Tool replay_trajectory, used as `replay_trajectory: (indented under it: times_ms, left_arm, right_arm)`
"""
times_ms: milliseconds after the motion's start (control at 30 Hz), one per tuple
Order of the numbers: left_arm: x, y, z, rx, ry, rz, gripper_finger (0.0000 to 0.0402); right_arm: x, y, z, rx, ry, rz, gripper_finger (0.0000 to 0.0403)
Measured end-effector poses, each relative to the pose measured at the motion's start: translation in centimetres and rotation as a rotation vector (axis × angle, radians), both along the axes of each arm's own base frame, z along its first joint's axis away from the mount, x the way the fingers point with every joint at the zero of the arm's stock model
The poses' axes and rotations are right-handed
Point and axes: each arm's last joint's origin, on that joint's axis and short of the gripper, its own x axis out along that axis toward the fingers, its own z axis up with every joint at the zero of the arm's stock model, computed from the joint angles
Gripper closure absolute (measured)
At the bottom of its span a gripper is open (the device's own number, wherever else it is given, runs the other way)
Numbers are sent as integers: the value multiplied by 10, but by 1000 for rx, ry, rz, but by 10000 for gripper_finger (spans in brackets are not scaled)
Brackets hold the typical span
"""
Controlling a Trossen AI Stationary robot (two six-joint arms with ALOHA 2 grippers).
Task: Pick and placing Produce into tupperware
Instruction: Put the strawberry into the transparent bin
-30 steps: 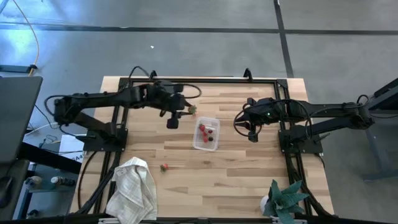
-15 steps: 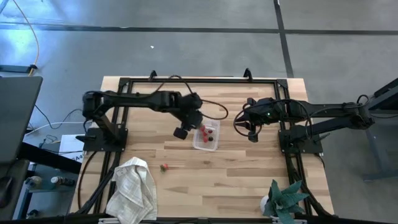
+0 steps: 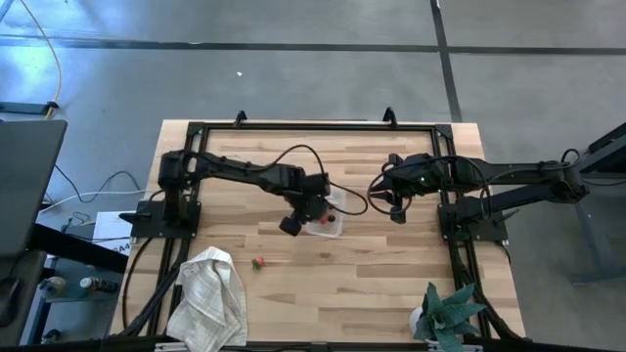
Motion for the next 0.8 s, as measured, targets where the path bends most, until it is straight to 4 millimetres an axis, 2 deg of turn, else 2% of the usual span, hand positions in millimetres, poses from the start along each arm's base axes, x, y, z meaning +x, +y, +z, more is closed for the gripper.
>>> replay_trajectory:
  times_ms: [133,300,567,800]
  left_arm:
    - [7,0,-9,0,-11,4,275]
    - [14,2,-10,-2,-17,15,275]
    - [21,4,-27,12,49,7,275]
    - [23,4,-28,13,60,0,275]
  right_arm:
    - [0,0,0,0,0,0,356]
    - [0,0,0,0,0,0,356]
    - [0,0,0,1,-1,-1,356]
    - [0,0,0,0,0,0,356]
